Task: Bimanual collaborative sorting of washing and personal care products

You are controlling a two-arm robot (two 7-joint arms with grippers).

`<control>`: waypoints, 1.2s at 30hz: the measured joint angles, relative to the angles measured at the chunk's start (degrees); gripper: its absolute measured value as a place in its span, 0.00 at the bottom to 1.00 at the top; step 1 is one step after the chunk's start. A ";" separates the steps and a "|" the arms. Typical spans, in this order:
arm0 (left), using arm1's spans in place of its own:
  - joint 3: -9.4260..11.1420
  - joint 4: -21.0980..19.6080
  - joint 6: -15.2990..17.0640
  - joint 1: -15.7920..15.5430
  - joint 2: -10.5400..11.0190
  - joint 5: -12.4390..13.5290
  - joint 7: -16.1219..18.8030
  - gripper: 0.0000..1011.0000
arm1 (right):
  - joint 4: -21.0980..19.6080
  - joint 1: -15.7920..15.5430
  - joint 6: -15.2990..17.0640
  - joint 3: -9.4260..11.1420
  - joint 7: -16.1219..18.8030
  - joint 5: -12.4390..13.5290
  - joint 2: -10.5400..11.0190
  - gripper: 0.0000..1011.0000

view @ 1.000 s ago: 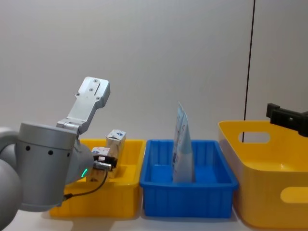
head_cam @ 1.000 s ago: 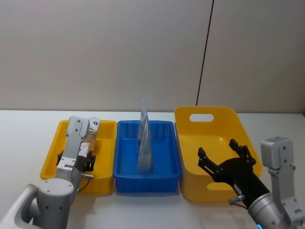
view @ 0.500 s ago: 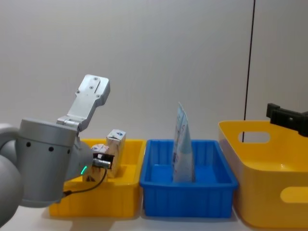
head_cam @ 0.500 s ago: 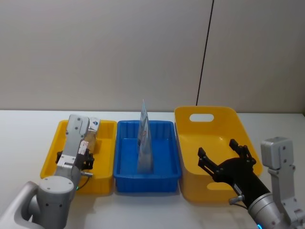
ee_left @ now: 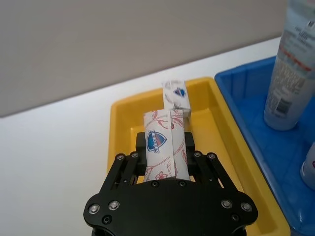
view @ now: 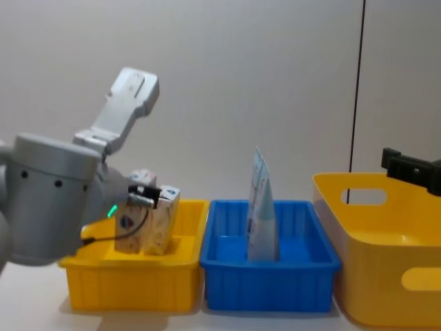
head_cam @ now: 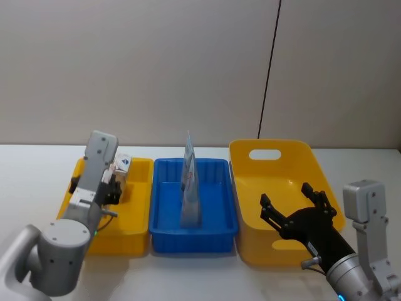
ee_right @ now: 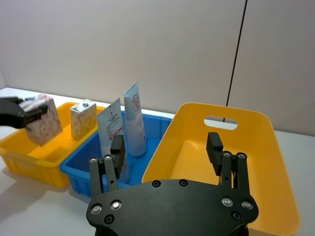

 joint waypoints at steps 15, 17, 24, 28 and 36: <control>1.26 -13.67 0.34 1.79 8.05 1.17 -8.82 0.38 | 0.00 0.00 0.00 0.00 0.00 0.00 0.00 0.99; 1.24 -14.76 0.19 1.94 8.88 0.98 -9.92 0.38 | 0.00 0.00 0.00 0.00 0.00 0.00 0.00 0.99; 0.67 -19.75 -1.12 2.64 13.22 -0.77 -16.43 0.38 | 0.00 0.00 0.00 0.00 0.00 0.00 0.00 0.99; 0.30 -21.55 -1.94 2.79 15.12 -1.90 -19.87 0.38 | 0.00 0.00 0.00 0.00 0.00 0.00 0.00 0.99; -0.22 -24.03 -4.00 2.49 18.59 -4.79 -27.44 0.38 | 0.00 0.00 0.00 0.00 0.00 0.00 0.00 0.99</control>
